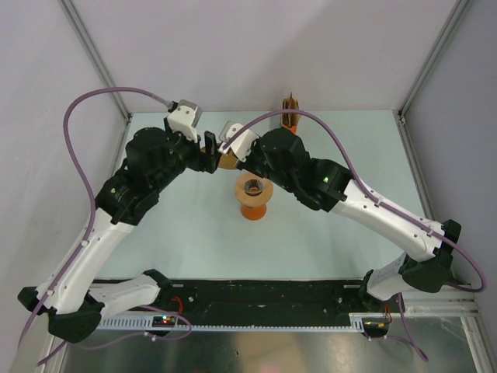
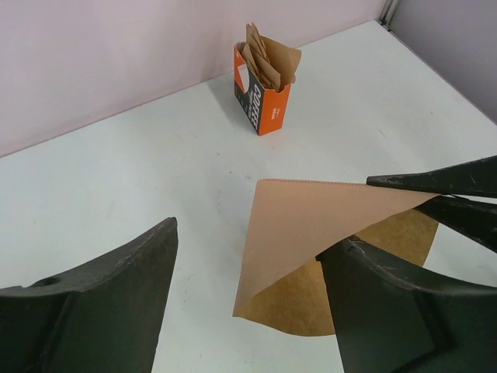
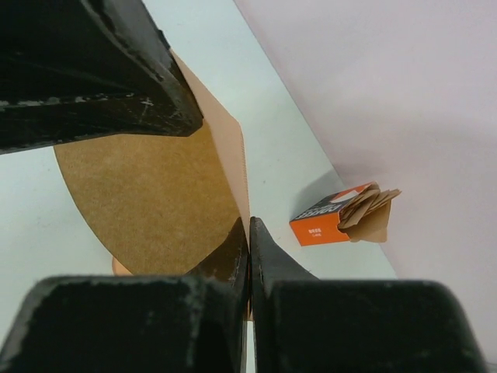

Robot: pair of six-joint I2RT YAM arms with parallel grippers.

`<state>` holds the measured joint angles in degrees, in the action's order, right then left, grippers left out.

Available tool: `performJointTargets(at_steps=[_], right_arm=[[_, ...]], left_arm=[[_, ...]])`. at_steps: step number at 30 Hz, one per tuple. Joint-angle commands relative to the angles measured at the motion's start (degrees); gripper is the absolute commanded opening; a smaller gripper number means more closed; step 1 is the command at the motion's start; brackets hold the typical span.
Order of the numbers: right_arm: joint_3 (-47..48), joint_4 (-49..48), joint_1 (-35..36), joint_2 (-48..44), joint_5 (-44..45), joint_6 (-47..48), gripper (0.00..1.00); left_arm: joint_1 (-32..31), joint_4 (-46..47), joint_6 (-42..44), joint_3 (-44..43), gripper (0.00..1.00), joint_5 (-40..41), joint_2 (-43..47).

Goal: Place the coffee filter in the dripper

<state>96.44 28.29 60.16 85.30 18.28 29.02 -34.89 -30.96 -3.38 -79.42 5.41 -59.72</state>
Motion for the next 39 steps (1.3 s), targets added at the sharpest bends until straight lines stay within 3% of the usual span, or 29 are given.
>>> performJointTargets(at_steps=[1, 13, 21, 27, 34, 39], right_arm=[[2.88, 1.10, 0.22, 0.19, -1.63, -1.17, 0.00], [5.33, 0.60, -0.15, 1.33, 0.19, -1.85, 0.00], [5.47, -0.76, 0.38, 1.67, 0.18, -3.24, 0.00], [6.48, -1.82, 0.33, 2.45, 1.80, -3.99, 0.00], [7.72, -3.11, 0.02, 3.26, 2.65, -5.71, 0.00], [8.20, -1.42, -0.36, 2.50, -2.31, -10.32, 0.04]], left_arm=[[-0.95, 0.69, 2.12, -1.54, 0.75, 0.26, -0.33], [-2.56, 0.47, 2.05, 0.91, 0.69, 3.09, -0.02], [-2.57, 0.70, -0.41, -0.74, 0.49, 4.07, -0.98], [-2.97, 0.80, -1.63, -0.72, 0.46, 2.26, -1.06], [-3.54, 0.77, -2.06, -0.12, 0.24, 2.33, -1.07], [-3.51, 0.78, -3.04, -1.72, 0.05, 3.75, -1.73]])
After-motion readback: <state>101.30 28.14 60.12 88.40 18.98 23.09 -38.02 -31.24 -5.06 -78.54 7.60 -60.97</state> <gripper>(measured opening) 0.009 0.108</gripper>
